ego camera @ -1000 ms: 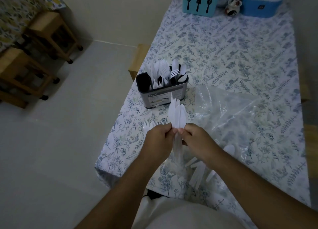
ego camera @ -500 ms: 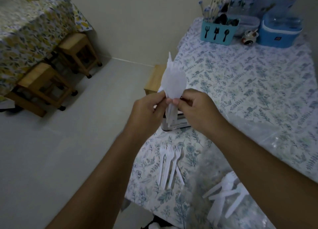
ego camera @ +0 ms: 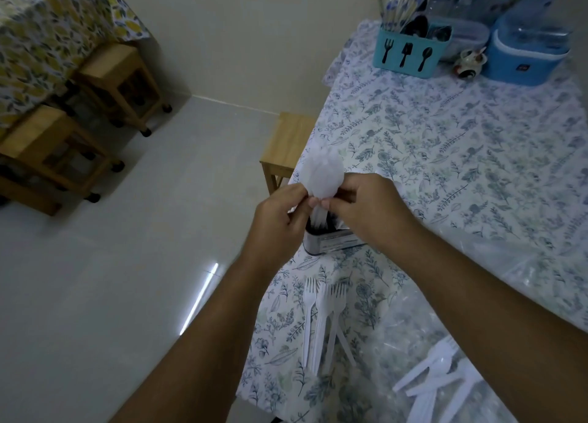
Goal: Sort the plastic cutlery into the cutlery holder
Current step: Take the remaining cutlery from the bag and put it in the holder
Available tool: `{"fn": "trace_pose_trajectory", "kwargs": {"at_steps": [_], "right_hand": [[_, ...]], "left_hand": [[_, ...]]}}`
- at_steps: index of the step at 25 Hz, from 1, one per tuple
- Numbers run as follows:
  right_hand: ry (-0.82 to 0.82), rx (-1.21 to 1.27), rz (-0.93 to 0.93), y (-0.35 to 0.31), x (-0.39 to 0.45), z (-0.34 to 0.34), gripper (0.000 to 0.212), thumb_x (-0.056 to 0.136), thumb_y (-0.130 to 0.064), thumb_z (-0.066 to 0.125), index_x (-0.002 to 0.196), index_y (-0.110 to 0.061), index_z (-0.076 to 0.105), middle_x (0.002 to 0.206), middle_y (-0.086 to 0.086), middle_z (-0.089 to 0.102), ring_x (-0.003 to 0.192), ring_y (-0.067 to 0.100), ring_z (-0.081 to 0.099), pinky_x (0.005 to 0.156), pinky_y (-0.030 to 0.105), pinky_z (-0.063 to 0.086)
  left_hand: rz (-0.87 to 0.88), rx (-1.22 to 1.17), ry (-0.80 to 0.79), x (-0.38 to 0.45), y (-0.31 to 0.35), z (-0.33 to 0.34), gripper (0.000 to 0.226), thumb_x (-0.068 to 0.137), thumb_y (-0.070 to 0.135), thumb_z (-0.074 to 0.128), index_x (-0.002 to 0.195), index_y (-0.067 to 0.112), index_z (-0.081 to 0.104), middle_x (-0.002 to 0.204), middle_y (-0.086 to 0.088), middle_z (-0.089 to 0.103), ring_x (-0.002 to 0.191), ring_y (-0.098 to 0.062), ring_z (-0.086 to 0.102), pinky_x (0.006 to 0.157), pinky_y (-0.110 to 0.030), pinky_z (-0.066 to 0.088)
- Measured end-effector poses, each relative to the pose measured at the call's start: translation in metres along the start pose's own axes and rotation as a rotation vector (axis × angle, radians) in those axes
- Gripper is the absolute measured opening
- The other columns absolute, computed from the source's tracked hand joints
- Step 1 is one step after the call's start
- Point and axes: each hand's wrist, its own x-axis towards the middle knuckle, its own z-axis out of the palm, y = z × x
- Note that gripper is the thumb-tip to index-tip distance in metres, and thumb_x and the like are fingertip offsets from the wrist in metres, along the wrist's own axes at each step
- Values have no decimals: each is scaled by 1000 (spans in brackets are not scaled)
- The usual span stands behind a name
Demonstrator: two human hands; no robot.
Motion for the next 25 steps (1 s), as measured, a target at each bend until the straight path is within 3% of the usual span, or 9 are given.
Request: {"fn": "trace_pose_trajectory", "kwargs": {"at_steps": [4,6,8,10,12,16,19,22,25], "right_hand": [[-102,-324,-35,-3,0,4,15,91,-20,71,103,-15,63,88,0,70,85,20,67,72,34,54],[-114,-403,-37,-6,1,6,14,90,-19,71,98,-11,62,82,2,65,79,23,64,65,33,51],[-123,-395,-29,-8,1,7,17,89,-21,71,99,-9,65,87,7,70,80,25,66,73,38,54],[-127,-382,-37,-11,-3,8,19,91,-26,70,99,-9,68,89,9,73,82,27,68,76,41,55],[-122,-382,-43,-15,-8,6,27,88,-27,74,108,-9,69,97,9,74,90,26,69,81,43,56],[-11,-324,-101,-16,-26,-7,41,85,-22,80,121,-8,68,110,10,73,99,26,69,91,48,57],[177,-177,-216,-8,-60,-14,27,88,-19,77,115,-16,72,96,-2,71,85,9,69,79,25,59],[113,-76,-84,24,-99,2,17,90,-17,74,107,-22,73,86,-12,68,77,-1,66,70,10,55],[7,-18,132,72,-129,28,10,90,-21,73,97,-27,74,82,-15,69,73,-3,64,68,14,53]], "left_hand": [[-56,26,-69,-14,-11,3,14,98,13,61,87,7,67,77,-2,65,73,-18,60,64,-33,50],[-103,61,-96,-15,-11,3,10,98,14,62,98,12,72,81,5,68,73,-6,62,63,-16,47],[-116,121,-116,-15,-9,3,20,98,18,62,115,16,72,89,7,71,79,1,64,68,-7,44],[-130,143,-115,-16,-8,2,36,98,20,64,133,17,65,108,0,74,96,-9,69,84,-20,54],[-155,162,-98,-18,-3,-1,43,96,20,66,139,18,61,115,-4,73,102,-17,69,89,-32,57],[-157,230,-1,-33,12,-7,40,95,23,68,135,20,63,114,5,71,97,-8,64,79,-13,46],[-205,146,130,-57,17,-3,28,94,21,70,121,19,72,103,14,67,89,-1,64,79,-9,47],[-418,177,-1,-95,9,18,9,93,27,70,99,21,73,89,12,71,78,-3,64,69,-14,50],[-699,259,-199,-138,-7,49,17,91,37,70,97,21,67,88,6,67,76,-7,62,63,-17,47]]}}
